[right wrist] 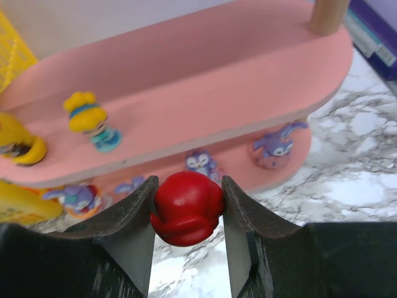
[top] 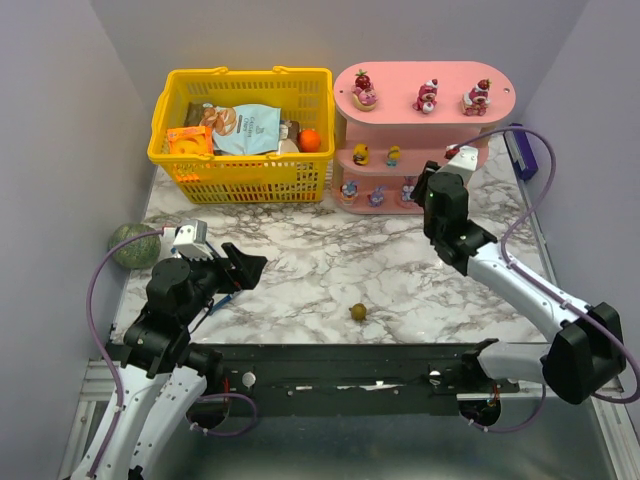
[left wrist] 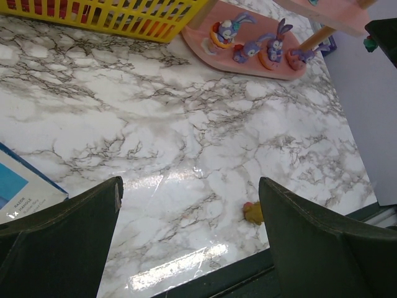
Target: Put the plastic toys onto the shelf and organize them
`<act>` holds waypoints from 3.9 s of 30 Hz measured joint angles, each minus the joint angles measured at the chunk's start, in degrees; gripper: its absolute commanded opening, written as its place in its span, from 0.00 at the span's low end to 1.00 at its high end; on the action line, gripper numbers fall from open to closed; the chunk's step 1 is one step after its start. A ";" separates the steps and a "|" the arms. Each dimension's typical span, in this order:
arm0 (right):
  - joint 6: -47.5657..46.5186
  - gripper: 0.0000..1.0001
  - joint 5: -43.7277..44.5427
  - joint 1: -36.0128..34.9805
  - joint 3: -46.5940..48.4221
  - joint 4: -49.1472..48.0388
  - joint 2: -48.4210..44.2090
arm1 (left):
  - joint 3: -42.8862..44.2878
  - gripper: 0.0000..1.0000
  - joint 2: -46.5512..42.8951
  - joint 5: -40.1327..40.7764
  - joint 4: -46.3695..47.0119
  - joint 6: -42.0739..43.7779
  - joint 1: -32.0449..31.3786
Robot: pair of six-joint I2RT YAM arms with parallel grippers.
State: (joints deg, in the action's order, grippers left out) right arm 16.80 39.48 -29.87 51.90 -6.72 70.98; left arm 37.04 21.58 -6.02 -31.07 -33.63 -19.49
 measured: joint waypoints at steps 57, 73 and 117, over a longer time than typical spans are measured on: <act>-7.80 0.48 -8.44 8.68 7.06 -19.52 20.33 | 0.00 0.99 1.38 0.09 -0.09 0.00 0.00; -7.21 0.57 -7.98 9.68 6.95 -22.43 21.81 | 0.00 0.99 1.38 0.15 -0.11 0.00 0.00; -1.05 0.82 -11.08 10.01 1.86 -11.87 5.05 | 0.00 0.99 1.60 0.63 -0.39 -0.02 0.00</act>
State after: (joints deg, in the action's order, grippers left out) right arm 15.75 28.40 -19.86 53.76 -18.59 76.03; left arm 37.04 23.18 -5.39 -31.46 -33.65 -19.49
